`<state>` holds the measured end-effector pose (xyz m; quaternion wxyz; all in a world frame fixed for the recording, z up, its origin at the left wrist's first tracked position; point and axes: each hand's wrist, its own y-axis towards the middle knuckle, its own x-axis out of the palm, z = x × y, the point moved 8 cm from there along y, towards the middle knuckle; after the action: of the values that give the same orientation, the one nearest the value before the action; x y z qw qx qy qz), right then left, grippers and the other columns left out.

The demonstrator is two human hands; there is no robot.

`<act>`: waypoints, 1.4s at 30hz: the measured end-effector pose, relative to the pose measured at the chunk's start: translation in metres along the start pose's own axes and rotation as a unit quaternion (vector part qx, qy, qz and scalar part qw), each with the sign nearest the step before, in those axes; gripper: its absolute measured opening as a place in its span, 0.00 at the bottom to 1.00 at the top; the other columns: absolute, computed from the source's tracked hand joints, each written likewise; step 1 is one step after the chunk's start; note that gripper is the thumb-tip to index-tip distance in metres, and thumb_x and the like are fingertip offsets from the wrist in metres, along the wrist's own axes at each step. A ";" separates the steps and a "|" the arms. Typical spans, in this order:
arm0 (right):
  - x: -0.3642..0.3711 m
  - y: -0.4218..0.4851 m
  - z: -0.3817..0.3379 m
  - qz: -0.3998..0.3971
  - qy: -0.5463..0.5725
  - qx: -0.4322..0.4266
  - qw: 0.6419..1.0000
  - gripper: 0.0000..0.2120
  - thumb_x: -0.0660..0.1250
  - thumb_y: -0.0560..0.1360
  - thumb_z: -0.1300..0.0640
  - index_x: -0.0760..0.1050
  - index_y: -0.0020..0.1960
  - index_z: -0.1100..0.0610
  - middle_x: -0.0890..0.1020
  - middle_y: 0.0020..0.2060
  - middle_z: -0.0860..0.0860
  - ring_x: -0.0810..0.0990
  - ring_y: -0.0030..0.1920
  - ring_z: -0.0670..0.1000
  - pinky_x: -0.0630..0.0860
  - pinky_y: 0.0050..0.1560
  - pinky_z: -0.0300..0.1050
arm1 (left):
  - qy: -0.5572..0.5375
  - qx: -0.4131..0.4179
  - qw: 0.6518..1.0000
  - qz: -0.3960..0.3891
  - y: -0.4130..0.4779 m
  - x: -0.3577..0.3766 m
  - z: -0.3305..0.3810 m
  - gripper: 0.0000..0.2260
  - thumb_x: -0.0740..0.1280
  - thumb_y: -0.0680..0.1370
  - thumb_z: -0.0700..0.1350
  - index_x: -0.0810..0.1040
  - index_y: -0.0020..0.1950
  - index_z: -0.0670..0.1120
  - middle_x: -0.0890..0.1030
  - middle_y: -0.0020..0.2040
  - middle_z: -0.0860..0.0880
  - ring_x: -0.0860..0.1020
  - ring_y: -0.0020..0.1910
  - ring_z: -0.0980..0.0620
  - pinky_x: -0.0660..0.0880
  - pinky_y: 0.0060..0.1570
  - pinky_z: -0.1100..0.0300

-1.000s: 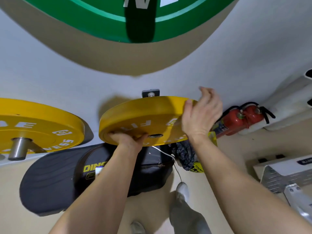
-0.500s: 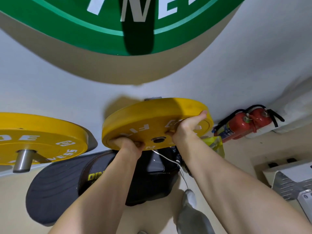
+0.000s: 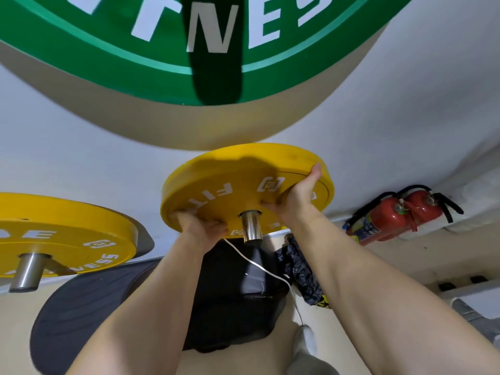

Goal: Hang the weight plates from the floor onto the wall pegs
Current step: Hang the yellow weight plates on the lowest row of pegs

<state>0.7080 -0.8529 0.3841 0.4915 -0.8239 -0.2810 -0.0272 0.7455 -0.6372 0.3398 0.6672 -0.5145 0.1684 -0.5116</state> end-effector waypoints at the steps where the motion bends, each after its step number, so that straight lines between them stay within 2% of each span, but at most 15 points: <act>1: -0.009 0.018 0.003 -0.017 -0.019 0.006 1.000 0.69 0.56 0.45 0.12 0.49 0.80 0.42 0.64 0.77 0.53 0.72 0.68 0.67 0.77 0.35 0.72 | 0.021 0.002 1.000 -0.006 -0.004 -0.008 0.001 0.40 0.43 0.78 0.73 0.63 0.77 0.45 0.72 0.69 0.32 0.72 0.67 0.31 0.72 0.61 0.38; 3: -0.026 0.015 0.000 -0.013 -0.089 0.002 0.996 0.70 0.56 0.44 0.11 0.52 0.80 0.42 0.64 0.77 0.54 0.73 0.68 0.65 0.77 0.39 0.70 | 0.098 0.032 0.995 0.012 -0.010 -0.032 0.006 0.38 0.47 0.79 0.71 0.72 0.66 0.38 0.82 0.57 0.35 0.79 0.59 0.35 0.77 0.55 0.44; 4: -0.033 -0.002 -0.006 0.016 -0.144 -0.028 0.989 0.65 0.55 0.52 0.12 0.49 0.81 0.43 0.62 0.78 0.54 0.70 0.71 0.64 0.75 0.50 0.72 | 0.157 0.054 0.986 0.035 -0.013 -0.045 0.010 0.35 0.50 0.80 0.69 0.76 0.62 0.39 0.84 0.53 0.38 0.81 0.55 0.38 0.78 0.53 0.47; 5: -0.039 -0.024 -0.017 0.057 -0.211 -0.093 0.971 0.56 0.56 0.63 0.18 0.45 0.81 0.46 0.58 0.79 0.54 0.67 0.73 0.62 0.70 0.63 0.69 | 0.210 0.085 0.972 0.057 -0.014 -0.058 0.015 0.30 0.53 0.81 0.66 0.79 0.59 0.42 0.85 0.52 0.40 0.82 0.52 0.41 0.78 0.52 0.48; 7: -0.041 -0.063 -0.041 0.127 -0.360 -0.268 0.885 0.41 0.60 0.77 0.41 0.44 0.81 0.54 0.56 0.77 0.58 0.64 0.73 0.64 0.63 0.71 0.59 | 0.298 0.183 0.933 0.090 -0.026 -0.074 0.030 0.18 0.57 0.81 0.61 0.80 0.54 0.50 0.85 0.51 0.43 0.83 0.49 0.43 0.78 0.50 0.48; 9: -0.025 -0.101 -0.054 0.143 -0.474 -0.420 0.761 0.36 0.63 0.75 0.51 0.53 0.79 0.57 0.61 0.72 0.60 0.65 0.70 0.64 0.64 0.70 0.59 | 0.403 0.360 0.833 0.118 -0.057 -0.069 0.055 0.10 0.58 0.81 0.55 0.77 0.55 0.55 0.83 0.54 0.45 0.81 0.52 0.42 0.77 0.52 0.45; 12: 0.015 -0.138 -0.056 0.116 -0.590 -0.528 0.600 0.35 0.64 0.72 0.49 0.61 0.76 0.57 0.65 0.72 0.58 0.64 0.71 0.60 0.63 0.70 0.58 | 0.506 0.563 0.644 0.112 -0.118 -0.028 0.075 0.15 0.61 0.82 0.44 0.70 0.69 0.48 0.72 0.65 0.44 0.72 0.62 0.42 0.71 0.60 0.46; 14: 0.037 -0.150 -0.054 0.105 -0.636 -0.556 0.525 0.35 0.63 0.72 0.48 0.60 0.77 0.55 0.64 0.75 0.57 0.62 0.74 0.60 0.59 0.73 0.60 | 0.542 0.606 0.576 0.082 -0.141 0.001 0.077 0.23 0.64 0.80 0.42 0.65 0.74 0.49 0.66 0.71 0.45 0.68 0.68 0.42 0.70 0.62 0.45; 16: 0.046 -0.140 -0.045 0.056 -0.699 -0.513 0.496 0.39 0.63 0.74 0.45 0.51 0.81 0.51 0.55 0.79 0.55 0.53 0.78 0.60 0.50 0.76 0.64 | 0.603 0.593 0.530 0.061 -0.143 0.019 0.071 0.27 0.66 0.79 0.43 0.61 0.76 0.53 0.61 0.75 0.48 0.65 0.70 0.39 0.72 0.60 0.42; 19: 0.038 -0.115 -0.032 0.009 -0.750 -0.451 0.483 0.48 0.68 0.74 0.44 0.38 0.81 0.48 0.43 0.81 0.53 0.41 0.80 0.59 0.46 0.77 0.66 | 0.628 0.571 0.525 0.050 -0.135 0.020 0.068 0.32 0.66 0.77 0.43 0.58 0.78 0.55 0.59 0.77 0.51 0.64 0.72 0.40 0.74 0.59 0.41; 25: 0.031 -0.096 -0.034 0.023 -0.732 -0.449 0.512 0.51 0.70 0.69 0.47 0.39 0.80 0.49 0.42 0.80 0.53 0.39 0.79 0.59 0.47 0.77 0.63 | 0.645 0.481 0.583 0.118 -0.094 -0.020 0.087 0.34 0.65 0.77 0.44 0.52 0.79 0.49 0.65 0.76 0.42 0.65 0.72 0.37 0.68 0.67 0.38; 32: 0.002 -0.073 -0.051 0.058 -0.698 -0.441 0.561 0.52 0.70 0.68 0.47 0.42 0.80 0.53 0.47 0.80 0.56 0.45 0.79 0.60 0.51 0.77 0.61 | 0.661 0.517 0.536 0.092 -0.107 -0.001 0.079 0.34 0.63 0.78 0.42 0.48 0.80 0.53 0.60 0.79 0.48 0.65 0.73 0.40 0.72 0.62 0.41; 37: -0.014 -0.067 -0.073 0.049 -0.674 -0.413 0.611 0.46 0.69 0.70 0.46 0.50 0.80 0.59 0.54 0.78 0.58 0.50 0.78 0.60 0.51 0.77 0.57 | 0.681 0.569 0.450 0.099 -0.119 0.028 0.075 0.30 0.60 0.80 0.45 0.51 0.80 0.50 0.63 0.78 0.46 0.64 0.70 0.37 0.72 0.63 0.42; 40: -0.003 -0.087 -0.091 0.033 -0.646 -0.459 0.608 0.37 0.67 0.71 0.56 0.59 0.78 0.54 0.59 0.76 0.55 0.55 0.76 0.59 0.57 0.76 0.56 | 0.659 0.613 0.427 0.092 -0.127 0.041 0.068 0.28 0.55 0.79 0.44 0.55 0.80 0.50 0.66 0.77 0.46 0.66 0.66 0.36 0.72 0.60 0.44; 42: 0.010 -0.094 -0.095 -0.002 -0.624 -0.475 0.621 0.34 0.63 0.71 0.63 0.65 0.76 0.51 0.66 0.73 0.53 0.63 0.73 0.59 0.62 0.73 0.54 | 0.641 0.634 0.423 0.091 -0.134 0.047 0.063 0.29 0.60 0.79 0.39 0.57 0.79 0.51 0.67 0.77 0.47 0.67 0.64 0.36 0.73 0.57 0.44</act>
<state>0.6921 -0.8933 0.5103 -0.2618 -0.7612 -0.4700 0.3622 0.7442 -0.6381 0.4953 0.5470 0.5486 0.2220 -0.5921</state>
